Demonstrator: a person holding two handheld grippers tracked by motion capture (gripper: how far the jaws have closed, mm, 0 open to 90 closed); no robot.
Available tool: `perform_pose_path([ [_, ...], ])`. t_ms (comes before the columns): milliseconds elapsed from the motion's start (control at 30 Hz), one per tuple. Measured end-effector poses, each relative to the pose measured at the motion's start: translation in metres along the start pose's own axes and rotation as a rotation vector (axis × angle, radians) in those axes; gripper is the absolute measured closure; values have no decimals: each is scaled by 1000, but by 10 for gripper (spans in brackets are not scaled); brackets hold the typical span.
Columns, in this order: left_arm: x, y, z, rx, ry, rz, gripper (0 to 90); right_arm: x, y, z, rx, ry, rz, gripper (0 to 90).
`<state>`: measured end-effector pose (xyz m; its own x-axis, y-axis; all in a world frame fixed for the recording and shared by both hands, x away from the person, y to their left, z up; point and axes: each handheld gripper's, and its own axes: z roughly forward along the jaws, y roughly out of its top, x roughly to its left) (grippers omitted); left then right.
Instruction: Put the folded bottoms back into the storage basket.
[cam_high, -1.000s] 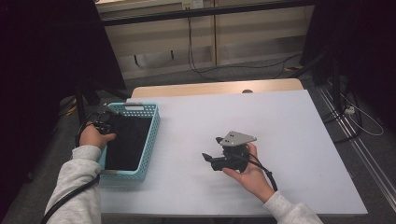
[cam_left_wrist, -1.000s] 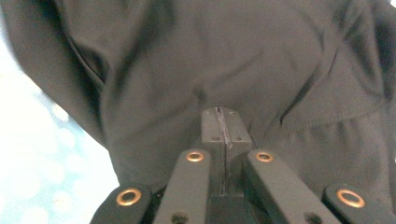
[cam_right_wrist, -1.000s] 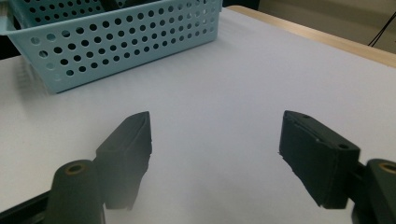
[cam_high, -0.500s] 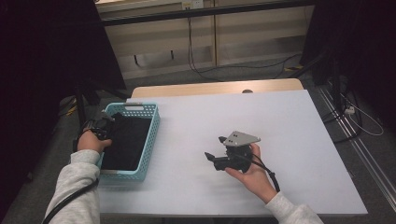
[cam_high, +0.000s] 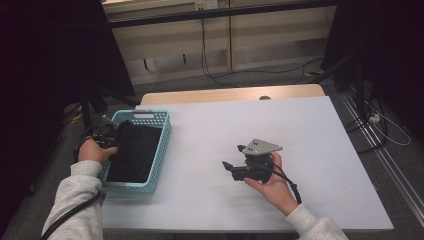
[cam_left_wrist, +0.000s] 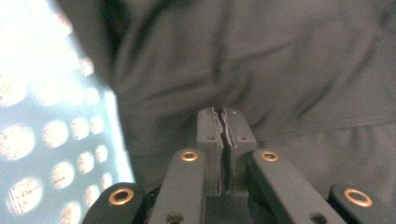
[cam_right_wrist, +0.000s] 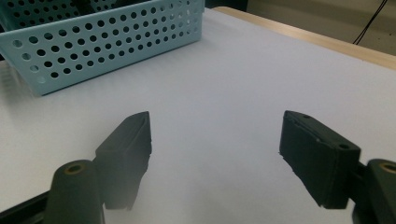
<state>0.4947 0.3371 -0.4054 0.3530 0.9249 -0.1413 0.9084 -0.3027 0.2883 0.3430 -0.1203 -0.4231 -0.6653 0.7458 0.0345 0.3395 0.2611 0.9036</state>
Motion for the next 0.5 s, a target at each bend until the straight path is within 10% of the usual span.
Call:
perform_pose_path([
  [267,-19,5,14,-5,-29,45,900,-3,-2,-1,3,-2,7,244],
  [500,-9,2,12,23,-14,12,900,-8,-3,-4,4,-10,19,244],
])
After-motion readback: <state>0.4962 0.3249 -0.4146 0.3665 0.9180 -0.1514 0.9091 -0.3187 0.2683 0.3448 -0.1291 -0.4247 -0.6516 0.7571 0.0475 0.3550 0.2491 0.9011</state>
